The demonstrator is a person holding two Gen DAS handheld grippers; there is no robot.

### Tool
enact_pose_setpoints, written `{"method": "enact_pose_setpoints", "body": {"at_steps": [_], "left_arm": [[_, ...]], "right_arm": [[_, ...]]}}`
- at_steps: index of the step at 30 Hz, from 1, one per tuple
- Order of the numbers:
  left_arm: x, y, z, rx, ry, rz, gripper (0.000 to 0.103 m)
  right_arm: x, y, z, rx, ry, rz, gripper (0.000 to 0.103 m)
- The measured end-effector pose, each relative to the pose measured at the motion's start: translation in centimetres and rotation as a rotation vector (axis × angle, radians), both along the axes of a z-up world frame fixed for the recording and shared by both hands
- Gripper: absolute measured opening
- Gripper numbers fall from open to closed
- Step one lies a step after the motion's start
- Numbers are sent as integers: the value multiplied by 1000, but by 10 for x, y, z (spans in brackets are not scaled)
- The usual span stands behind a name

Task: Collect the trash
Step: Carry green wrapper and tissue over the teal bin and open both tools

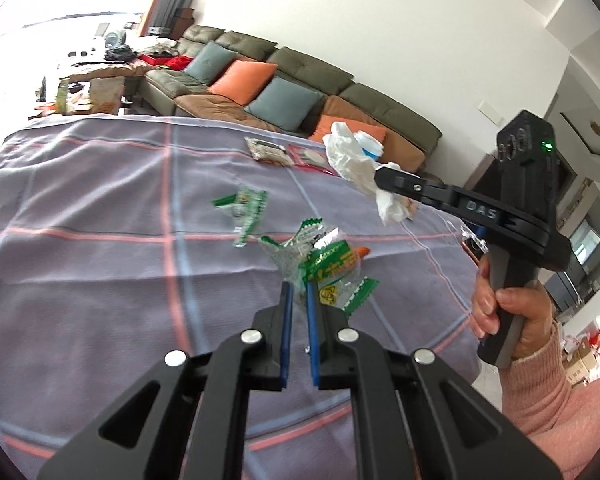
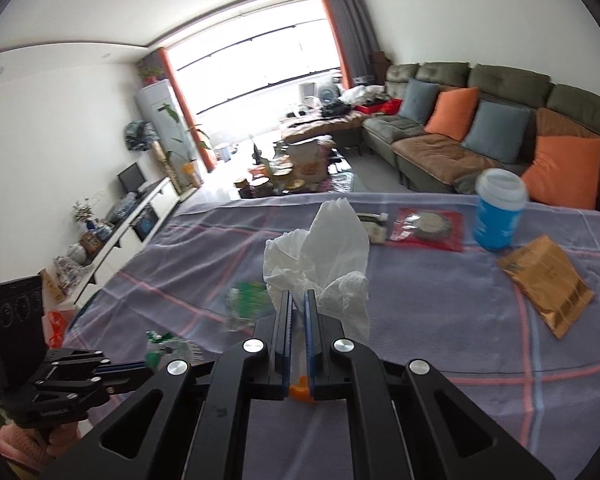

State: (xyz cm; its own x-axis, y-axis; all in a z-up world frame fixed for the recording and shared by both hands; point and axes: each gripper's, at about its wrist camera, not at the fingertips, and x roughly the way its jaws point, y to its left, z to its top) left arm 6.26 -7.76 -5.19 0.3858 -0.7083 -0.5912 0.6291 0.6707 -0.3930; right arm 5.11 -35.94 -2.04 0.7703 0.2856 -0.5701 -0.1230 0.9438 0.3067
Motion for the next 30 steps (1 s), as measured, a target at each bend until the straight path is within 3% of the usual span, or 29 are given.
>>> {"method": "enact_pose_setpoints", "body": {"at_steps": [15,30], "left_arm": [[-18,88,11,2,-31,188,9],[-33,195,18,0,-39,455,9]], "right_arm": [[28,108,2,61,-5,295,6],[58,217,3,44,15,570,6]]}}
